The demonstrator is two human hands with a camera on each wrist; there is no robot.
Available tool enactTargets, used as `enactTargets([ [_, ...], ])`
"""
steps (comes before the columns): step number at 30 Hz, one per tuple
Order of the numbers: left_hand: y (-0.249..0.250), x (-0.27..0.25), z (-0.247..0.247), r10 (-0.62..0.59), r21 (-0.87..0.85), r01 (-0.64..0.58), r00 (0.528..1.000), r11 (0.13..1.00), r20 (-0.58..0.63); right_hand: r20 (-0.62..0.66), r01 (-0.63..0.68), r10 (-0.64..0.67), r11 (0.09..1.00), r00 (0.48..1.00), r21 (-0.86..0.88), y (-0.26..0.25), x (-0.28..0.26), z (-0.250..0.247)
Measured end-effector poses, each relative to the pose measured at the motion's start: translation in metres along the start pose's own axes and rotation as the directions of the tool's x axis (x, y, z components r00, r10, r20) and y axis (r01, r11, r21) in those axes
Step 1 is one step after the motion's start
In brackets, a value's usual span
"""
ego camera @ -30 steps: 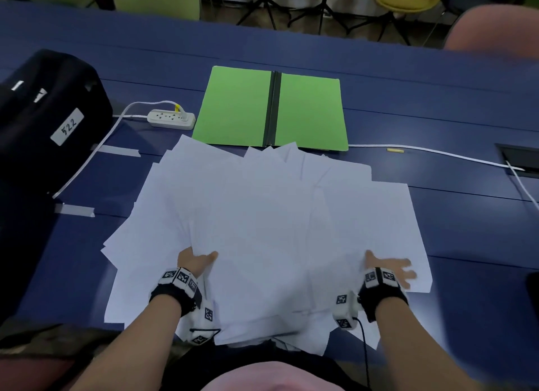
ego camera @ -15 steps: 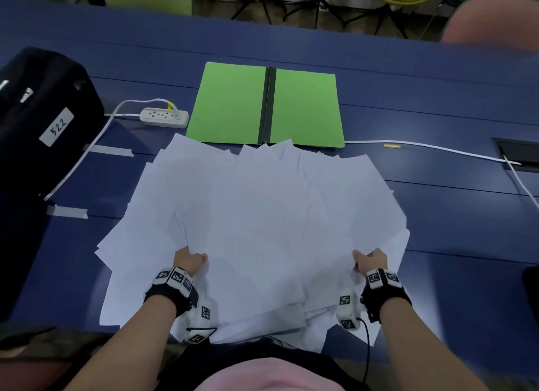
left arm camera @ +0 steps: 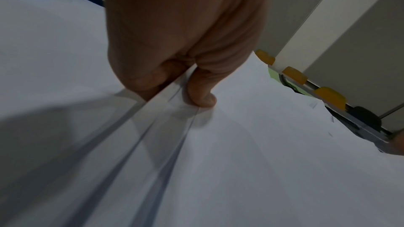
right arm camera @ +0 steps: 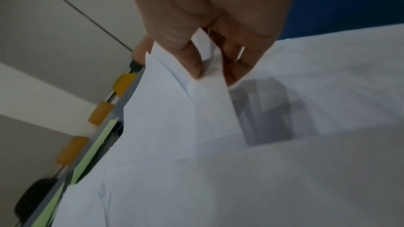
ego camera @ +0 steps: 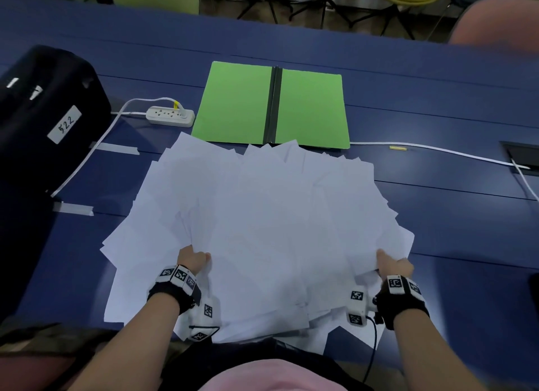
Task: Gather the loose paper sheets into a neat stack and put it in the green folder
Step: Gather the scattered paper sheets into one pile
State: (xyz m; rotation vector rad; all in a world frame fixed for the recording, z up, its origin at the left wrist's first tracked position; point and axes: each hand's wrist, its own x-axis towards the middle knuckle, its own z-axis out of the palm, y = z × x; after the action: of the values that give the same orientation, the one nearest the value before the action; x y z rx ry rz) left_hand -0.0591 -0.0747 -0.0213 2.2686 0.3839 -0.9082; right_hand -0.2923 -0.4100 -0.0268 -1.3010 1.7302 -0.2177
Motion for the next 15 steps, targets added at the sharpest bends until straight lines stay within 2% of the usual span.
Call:
enactTargets([
  [2,-0.002,0.002,0.001,0.003,-0.016,-0.003,1.000,1.000,-0.011,0.183,-0.014,0.032,0.995,0.983,-0.097,-0.001,-0.002,0.001],
  [3,-0.002,0.002,0.001,-0.002,-0.023,0.002,1.000,1.000,-0.006,0.306,0.018,0.044,0.980,0.951,-0.198,0.001,-0.005,0.004],
  [5,0.000,0.001,0.001,-0.004,-0.029,0.004,1.000,1.000,-0.009,0.507,0.060,0.112,0.949,0.854,-0.311,0.008,-0.017,0.009],
  [7,0.002,-0.002,-0.001,-0.019,-0.025,0.019,1.000,0.999,0.007,0.626,0.048,0.118,0.969,0.771,-0.242,0.014,-0.026,0.015],
  [8,0.002,-0.001,-0.002,-0.020,-0.030,0.021,1.000,0.999,0.011,0.633,0.023,0.085,0.987,0.770,-0.160,0.016,-0.025,0.017],
  [9,0.001,0.000,-0.002,-0.027,-0.024,0.027,0.999,0.999,0.020,0.602,-0.038,0.057,0.998,0.797,-0.045,0.018,-0.018,0.020],
  [11,-0.001,0.003,-0.003,-0.033,0.013,0.032,0.999,0.999,0.036,0.526,-0.179,0.042,0.961,0.849,0.212,0.016,-0.007,0.022],
  [12,-0.002,0.004,-0.003,-0.019,0.018,0.018,0.999,1.000,0.031,0.481,-0.192,0.041,0.944,0.876,0.268,0.014,-0.003,0.024],
  [13,-0.003,0.004,-0.003,-0.004,0.031,0.003,0.999,1.000,0.032,0.442,-0.141,0.014,0.957,0.897,0.255,0.010,-0.005,0.026],
  [15,-0.002,0.004,-0.002,0.015,0.057,-0.017,0.999,0.998,0.033,0.328,0.083,-0.102,0.994,0.939,0.072,0.006,-0.013,0.034],
])
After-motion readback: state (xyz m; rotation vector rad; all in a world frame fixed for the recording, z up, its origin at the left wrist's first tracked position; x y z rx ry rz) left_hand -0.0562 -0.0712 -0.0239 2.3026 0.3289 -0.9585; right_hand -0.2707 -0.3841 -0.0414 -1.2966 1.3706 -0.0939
